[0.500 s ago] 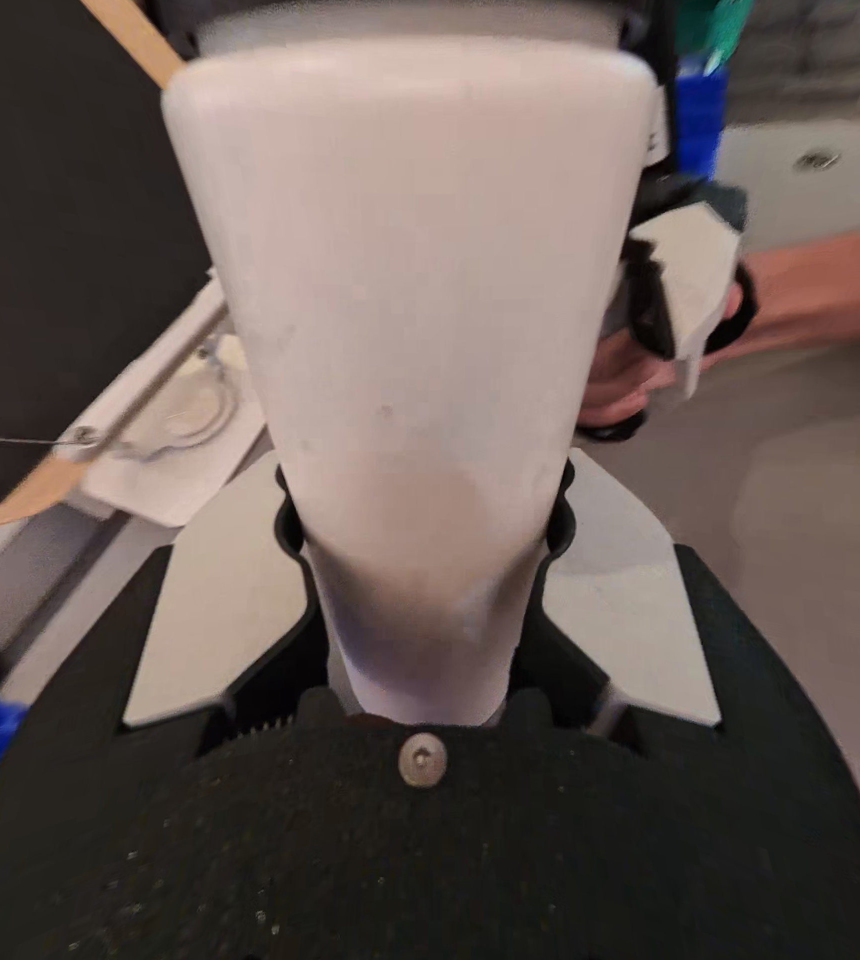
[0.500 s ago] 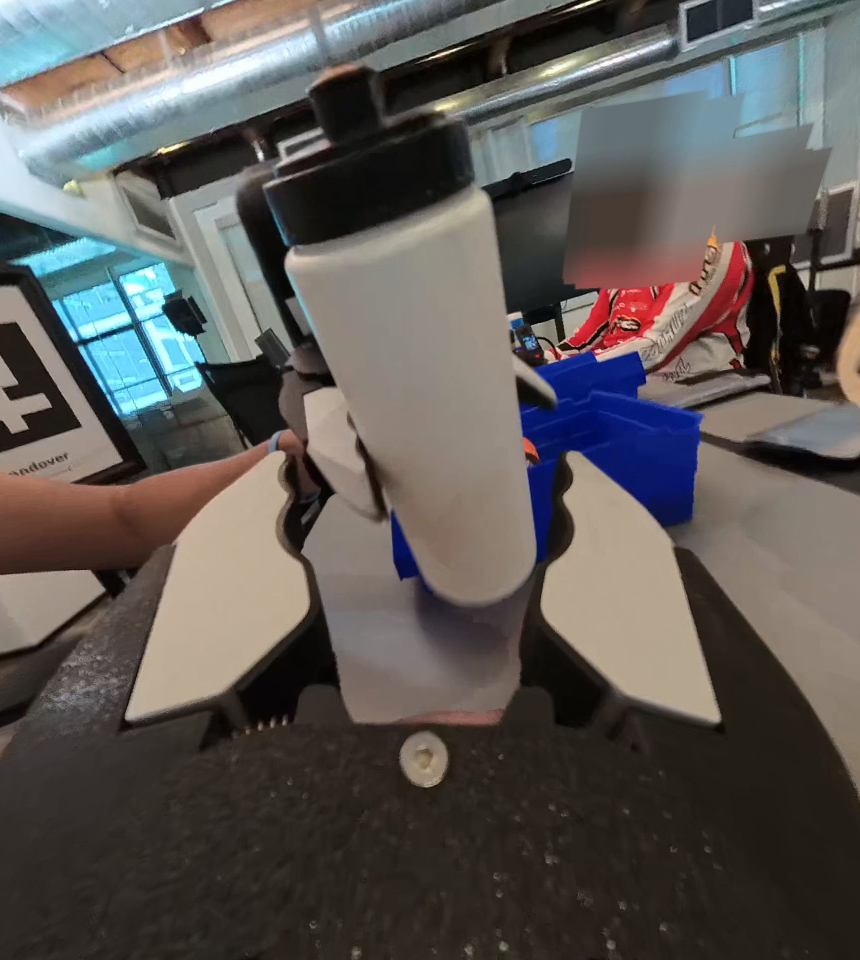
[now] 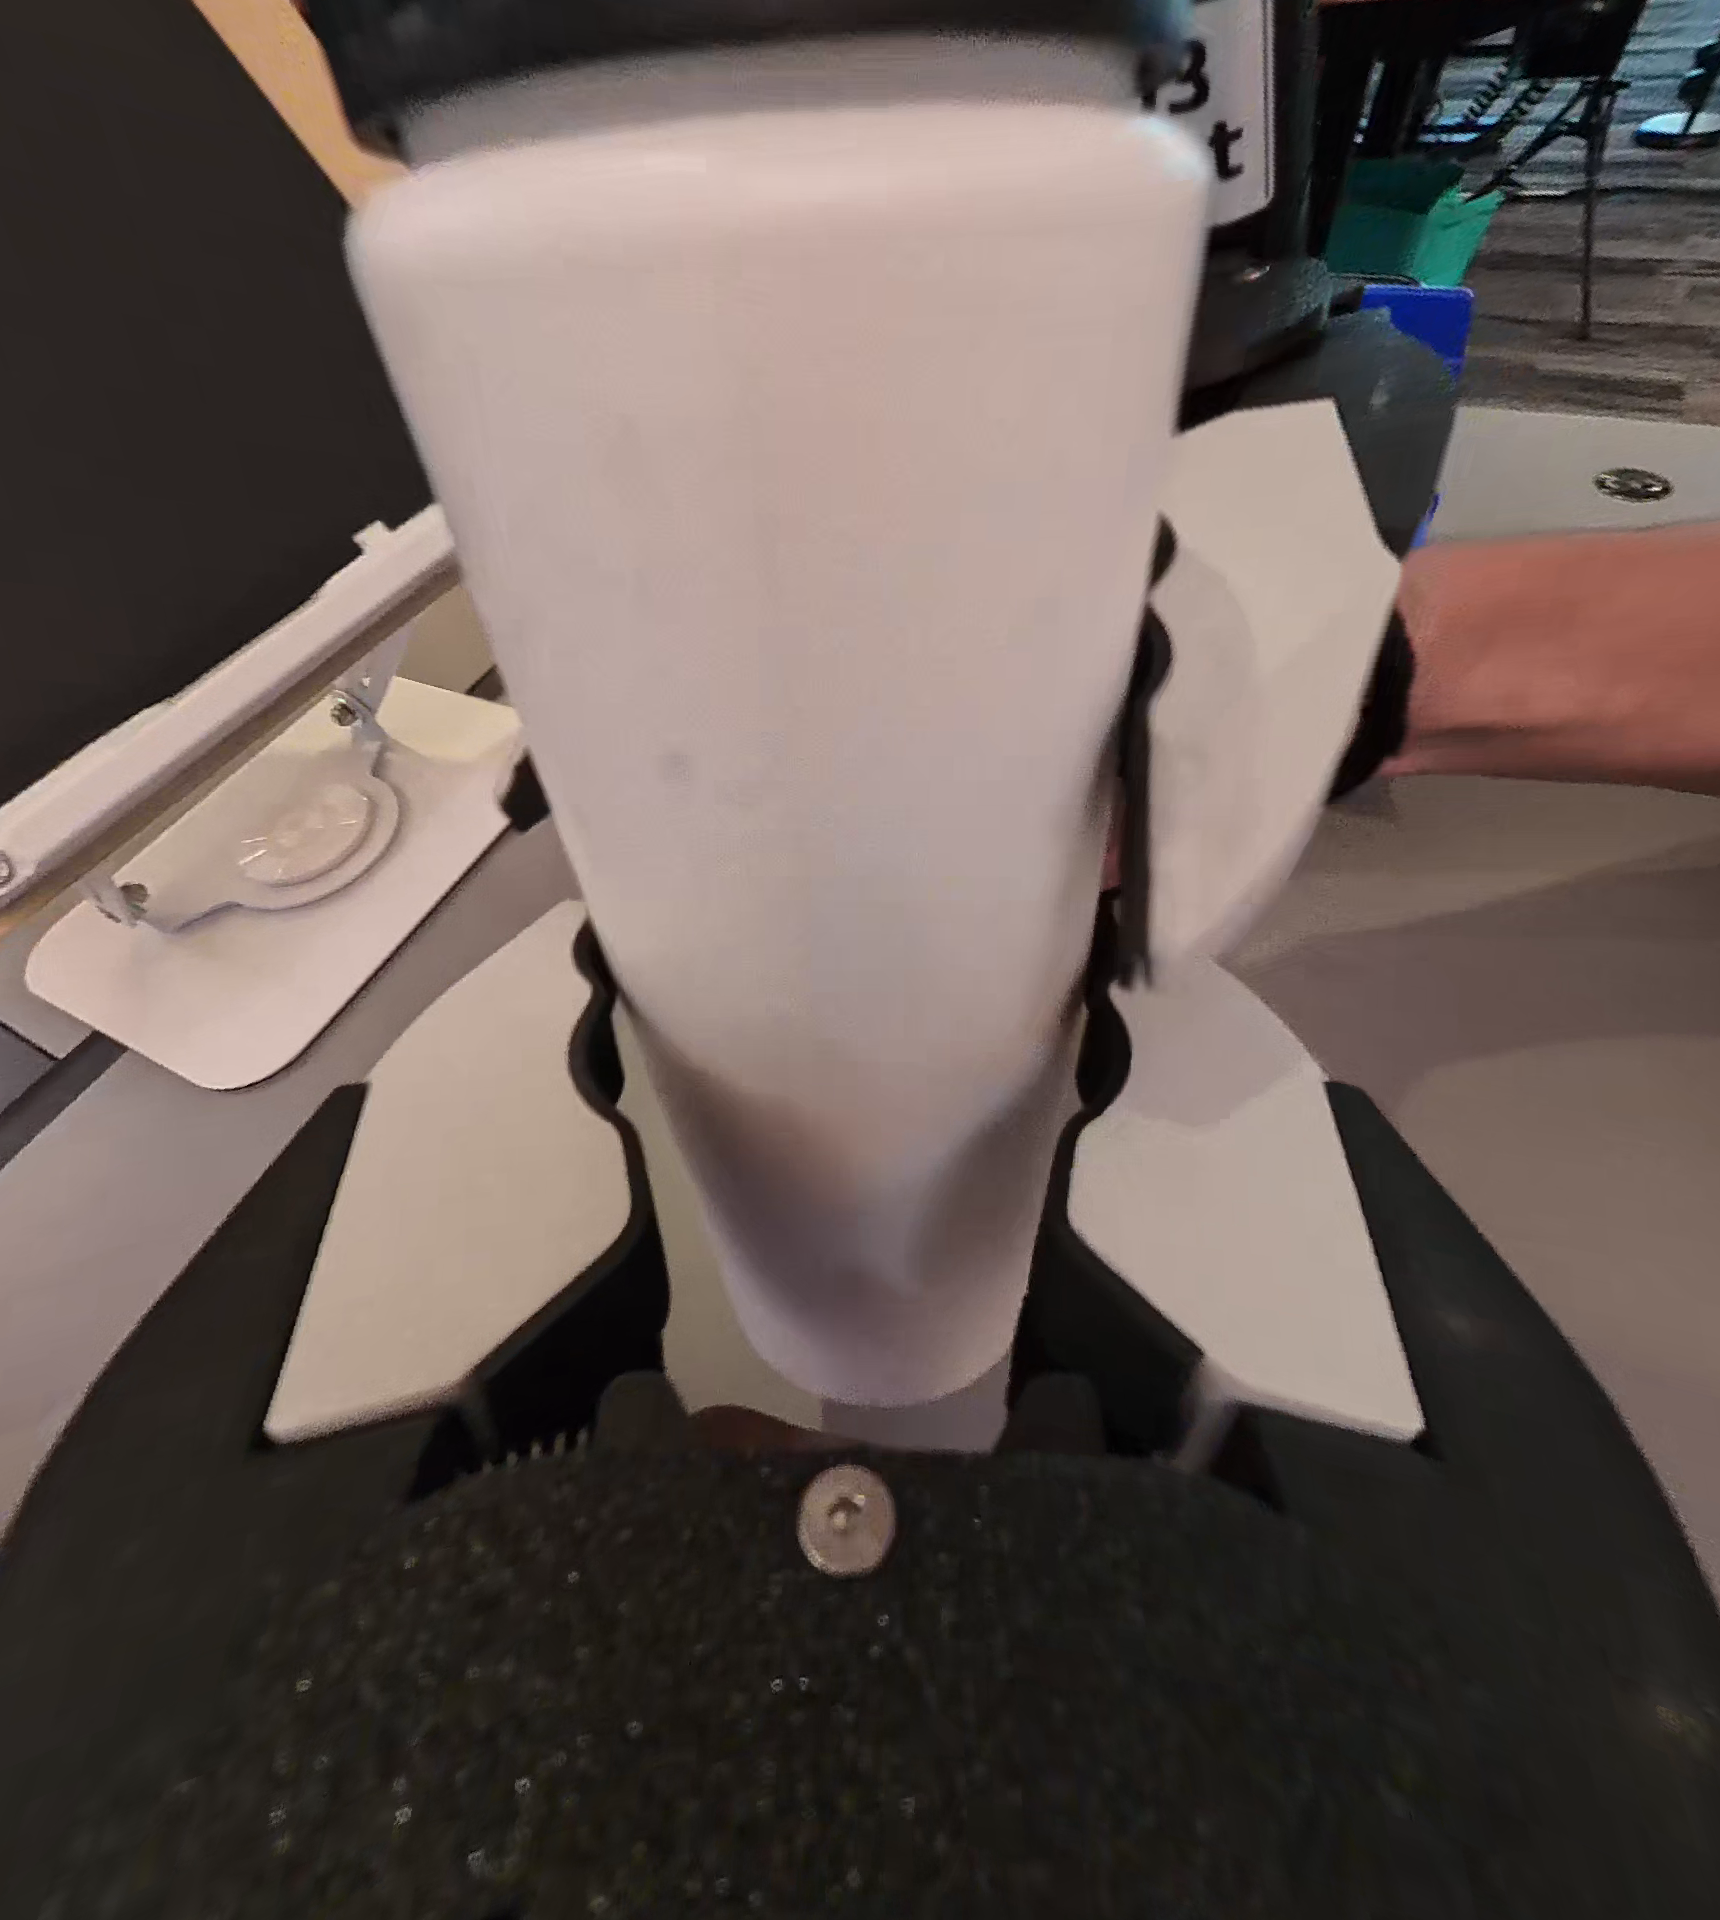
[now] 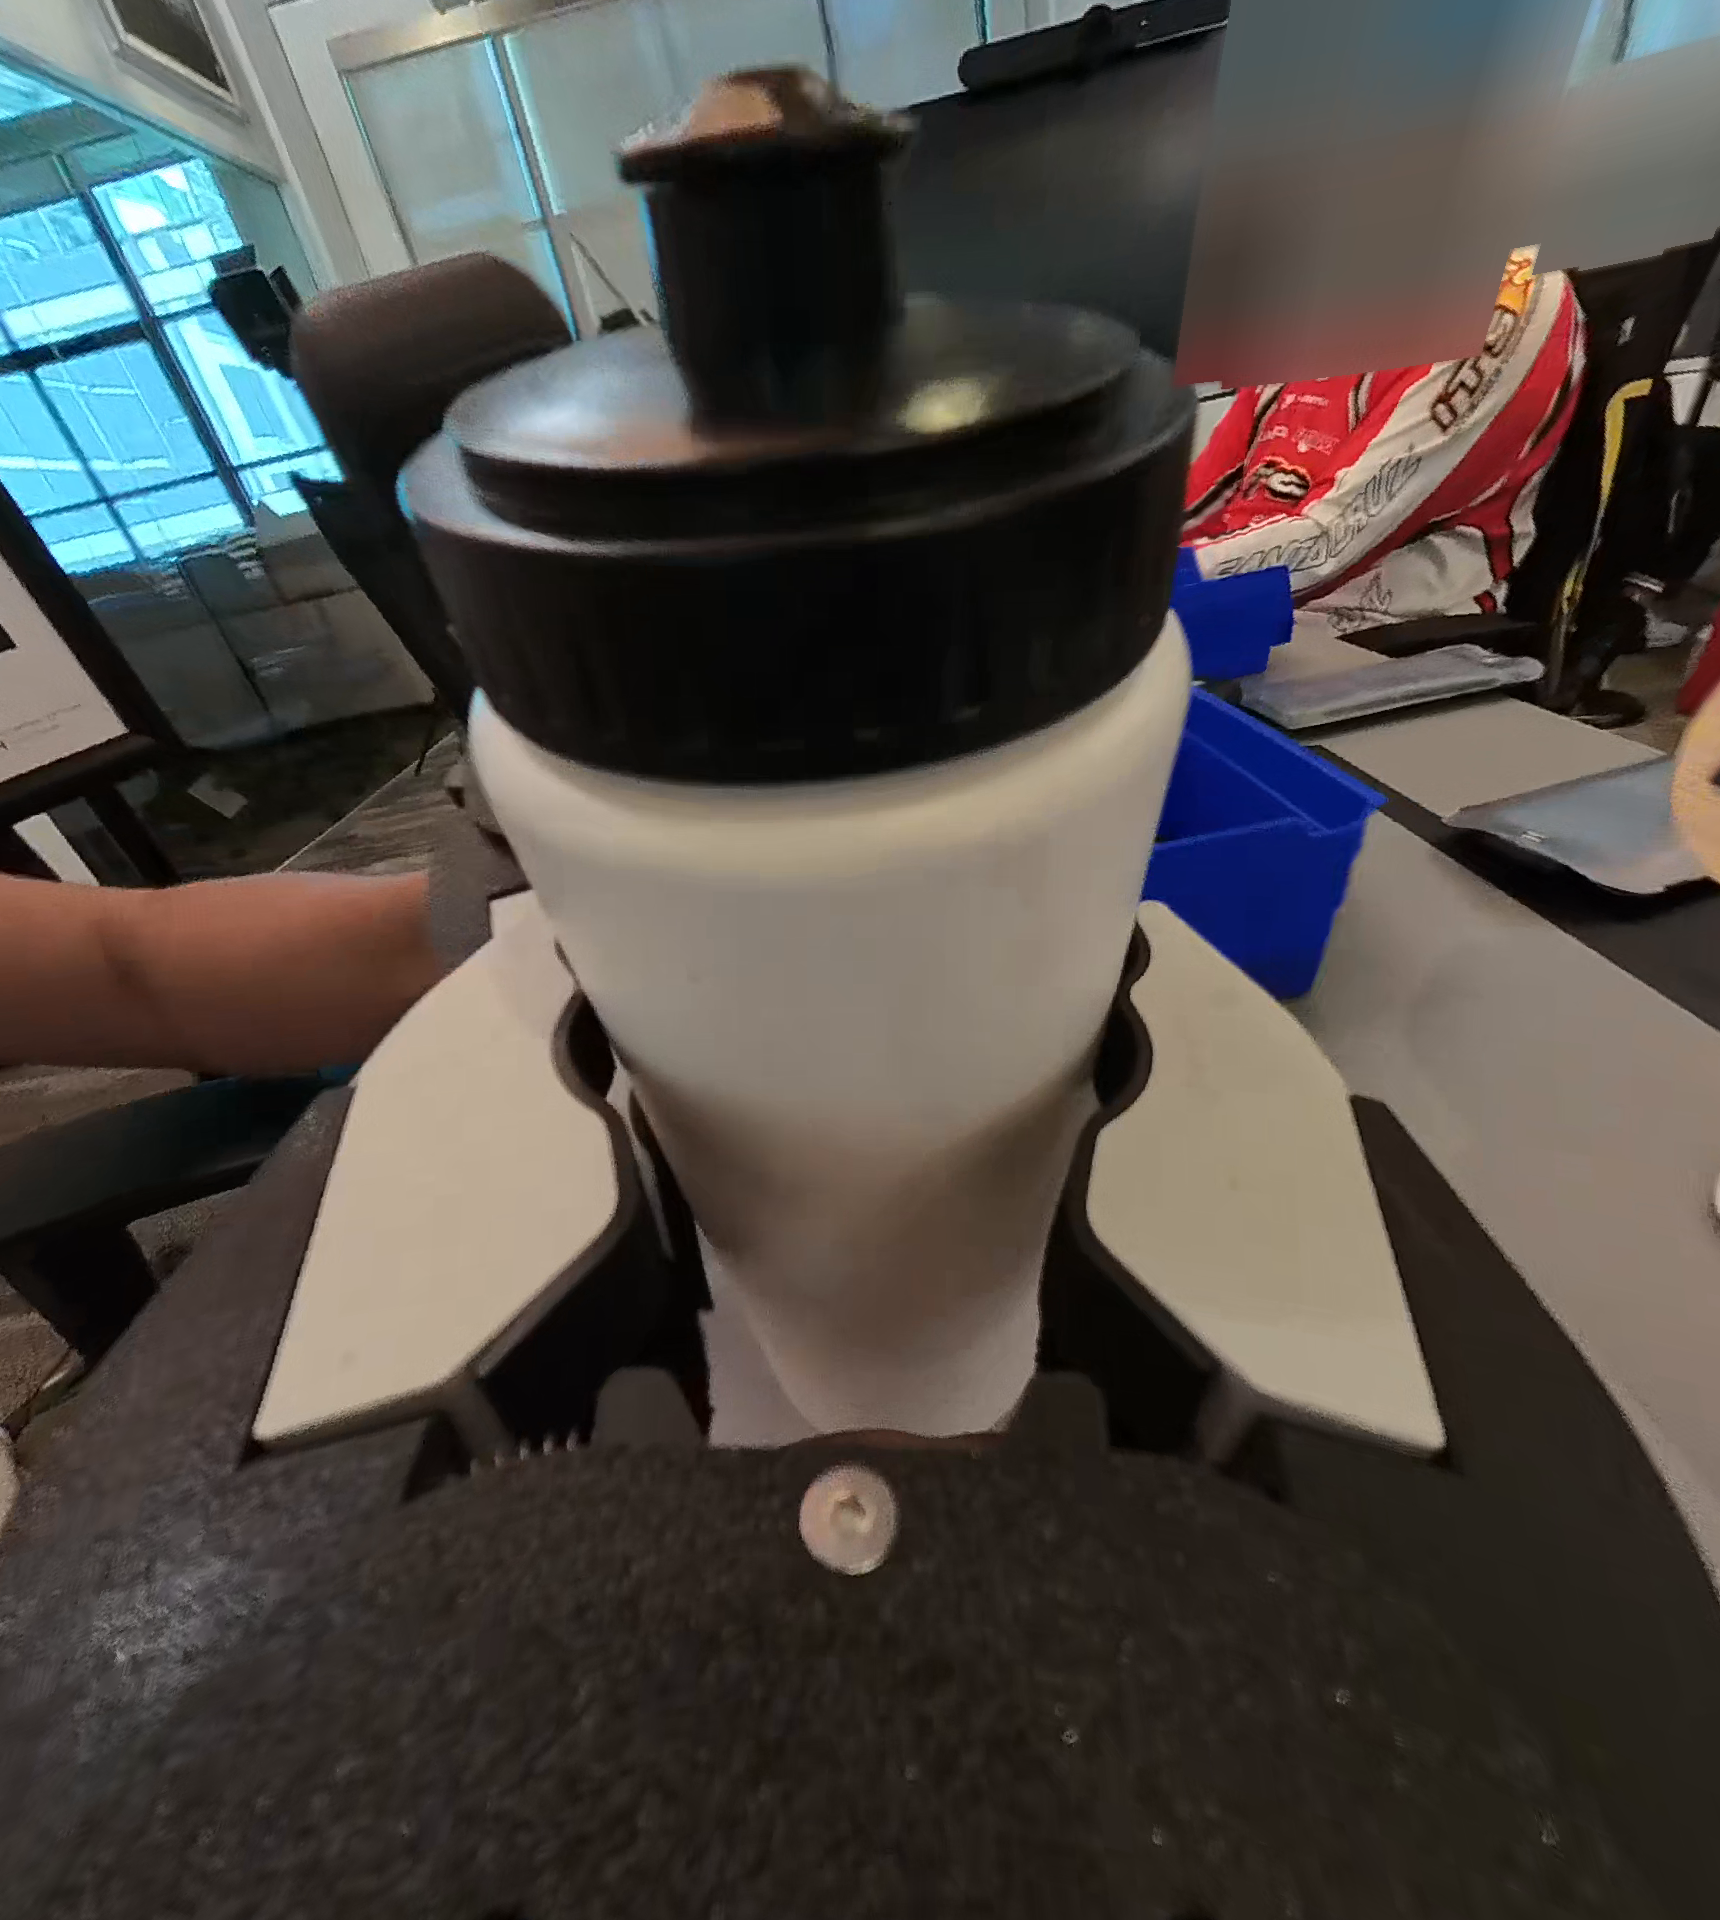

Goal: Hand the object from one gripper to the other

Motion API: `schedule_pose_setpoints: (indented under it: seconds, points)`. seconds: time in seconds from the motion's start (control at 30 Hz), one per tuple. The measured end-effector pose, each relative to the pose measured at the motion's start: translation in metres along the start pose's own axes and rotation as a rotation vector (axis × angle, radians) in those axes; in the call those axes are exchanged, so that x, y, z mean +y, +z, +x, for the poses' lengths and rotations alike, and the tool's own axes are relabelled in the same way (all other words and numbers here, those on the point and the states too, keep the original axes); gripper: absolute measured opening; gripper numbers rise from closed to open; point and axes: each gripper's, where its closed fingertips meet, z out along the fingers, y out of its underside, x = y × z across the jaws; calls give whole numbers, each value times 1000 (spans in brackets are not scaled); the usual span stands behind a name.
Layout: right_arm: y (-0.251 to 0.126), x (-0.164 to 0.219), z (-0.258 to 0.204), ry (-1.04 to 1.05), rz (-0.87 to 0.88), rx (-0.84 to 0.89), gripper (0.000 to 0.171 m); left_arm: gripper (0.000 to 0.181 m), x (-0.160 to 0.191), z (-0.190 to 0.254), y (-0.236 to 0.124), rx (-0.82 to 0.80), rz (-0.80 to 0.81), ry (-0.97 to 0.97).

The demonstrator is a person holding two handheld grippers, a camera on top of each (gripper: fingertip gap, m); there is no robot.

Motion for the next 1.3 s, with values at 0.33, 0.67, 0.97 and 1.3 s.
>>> schedule_pose_setpoints:
  seconds: [0.33,0.67,0.97,1.3]
  points:
    - [-57,20,51,-245,-255,505,92,91,-17,2,-27,-25,93,-95]
    - [-49,-1,43,-1031,-583,1006,92,100,-39,-1,-30,-100,128,-261]
    - [-34,10,43,-1270,-651,1079,93,88,-18,-6,-23,-107,37,-256]
    - [-38,61,40,-952,-629,764,87,87,-5,-31,-28,-270,-42,-127]
